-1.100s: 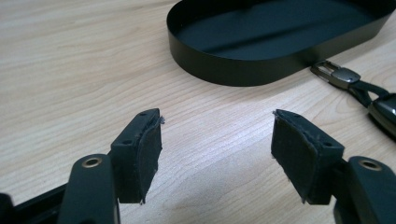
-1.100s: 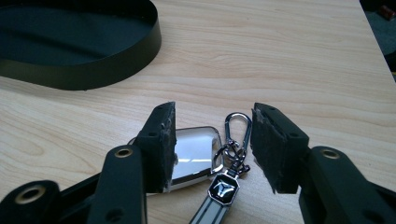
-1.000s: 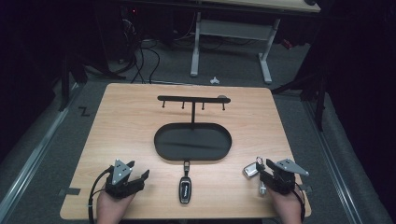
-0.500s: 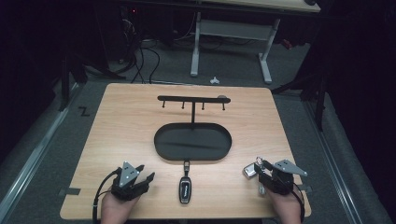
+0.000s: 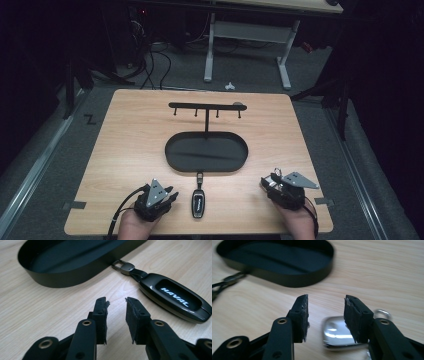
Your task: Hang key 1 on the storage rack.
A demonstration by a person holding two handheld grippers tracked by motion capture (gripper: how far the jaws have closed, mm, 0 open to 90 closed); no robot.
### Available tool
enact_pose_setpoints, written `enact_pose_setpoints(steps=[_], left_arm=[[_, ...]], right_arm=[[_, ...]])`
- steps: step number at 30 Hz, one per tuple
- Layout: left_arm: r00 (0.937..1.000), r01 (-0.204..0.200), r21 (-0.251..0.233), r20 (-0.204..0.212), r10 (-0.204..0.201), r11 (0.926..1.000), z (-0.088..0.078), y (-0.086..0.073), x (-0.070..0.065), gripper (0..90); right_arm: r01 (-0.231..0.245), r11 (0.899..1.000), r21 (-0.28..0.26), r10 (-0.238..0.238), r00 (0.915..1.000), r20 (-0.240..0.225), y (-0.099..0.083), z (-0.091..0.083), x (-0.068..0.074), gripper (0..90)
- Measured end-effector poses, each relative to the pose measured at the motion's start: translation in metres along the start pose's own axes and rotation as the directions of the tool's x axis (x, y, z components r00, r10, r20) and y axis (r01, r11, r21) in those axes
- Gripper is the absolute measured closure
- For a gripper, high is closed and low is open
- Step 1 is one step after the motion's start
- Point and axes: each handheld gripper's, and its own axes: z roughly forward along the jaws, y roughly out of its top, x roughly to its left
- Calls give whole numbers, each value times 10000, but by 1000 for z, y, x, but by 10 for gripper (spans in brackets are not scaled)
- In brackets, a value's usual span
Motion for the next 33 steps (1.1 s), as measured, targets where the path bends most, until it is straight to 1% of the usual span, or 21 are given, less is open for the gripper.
enact_pose_setpoints(steps=[2, 3, 4, 5, 6, 7, 9, 10, 12, 13, 15, 16, 17, 18, 19, 21, 26, 27, 28, 30, 33], left_arm=[[10000, 63, -16, -10, -63, 10000, 0, 0, 2, 613], [9999, 106, -31, -74, -107, 9999, -1, -1, 4, 613], [9997, 131, -73, -181, -133, 9999, -2, -1, 6, 551], [9995, 183, -106, -250, -185, 9998, -3, -2, 7, 519], [9981, 357, -352, -499, -374, 9987, -6, -3, 12, 492], [9981, 357, -352, -499, -374, 9987, -6, -3, 12, 463], [9962, 488, -596, -691, -529, 9970, -11, -4, 18, 437], [9940, 706, -918, -775, -778, 9933, -16, -6, 25, 395], [9918, 959, -1163, -733, -1048, 9886, -21, -8, 32, 341], [9918, 959, -1163, -733, -1048, 9886, -21, -8, 32, 319], [9900, 1075, -1315, -769, -1182, 9855, -24, -9, 38, 311], [9883, 1150, -1434, -834, -1278, 9830, -28, -11, 42, 311], [9883, 1150, -1434, -834, -1278, 9830, -28, -11, 42, 311], [9872, 1185, -1500, -880, -1327, 9816, -29, -13, 43, 312], [9868, 1195, -1512, -905, -1341, 9813, -30, -13, 45, 312], [9861, 1216, -1511, -941, -1367, 9810, -31, -15, 46, 312], [9871, 1141, -1456, -956, -1288, 9827, -28, -15, 46, 309], [9872, 1130, -1462, -958, -1278, 9828, -28, -15, 46, 309], [9876, 1112, -1500, -933, -1261, 9824, -28, -14, 45, 309], [9877, 1100, -1535, -933, -1252, 9820, -28, -13, 44, 309], [9886, 1065, -1544, -892, -1212, 9823, -28, -12, 42, 309]], right_arm=[[305, 9995, 14, -304, 9989, -356, 4, 5, 18, 535], [305, 9995, 14, -304, 9989, -356, 4, 5, 18, 535], [497, 9988, -15, -496, 9960, -742, 8, 9, 36, 527], [611, 9981, -27, -611, 9943, -877, 9, 11, 42, 522], [748, 9972, -32, -747, 9916, -1055, 10, 13, 51, 519], [748, 9972, -32, -747, 9916, -1055, 10, 13, 51, 519], [1155, 9933, -9, -1144, 9831, -1430, 13, 18, 69, 508], [1465, 9892, 25, -1439, 9749, -1699, 14, 24, 84, 504], [1738, 9846, 175, -1675, 9676, -1890, 16, 33, 98, 496], [1738, 9846, 175, -1675, 9676, -1890, 16, 33, 98, 496], [1584, 9871, 242, -1489, 9626, -2262, 18, 43, 109, 490], [1745, 9844, 203, -1639, 9539, -2513, 21, 50, 122, 487], [1745, 9844, 203, -1639, 9539, -2513, 21, 50, 122, 487], [2013, 9794, 183, -1889, 9439, -2708, 22, 54, 135, 488], [2013, 9794, 183, -1889, 9439, -2708, 22, 54, 135, 488], [2135, 9766, 250, -1977, 9376, -2861, 20, 56, 143, 485], [2336, 9709, 518, -2067, 9279, -3102, 14, 58, 152, 487], [2336, 9709, 518, -2067, 9279, -3102, 14, 58, 152, 487], [2491, 9666, 598, -2199, 9266, -3051, 11, 58, 154, 494], [2619, 9628, 669, -2314, 9264, -2971, 9, 59, 155, 520], [2540, 9644, 741, -2211, 9274, -3017, 7, 58, 153, 570]])
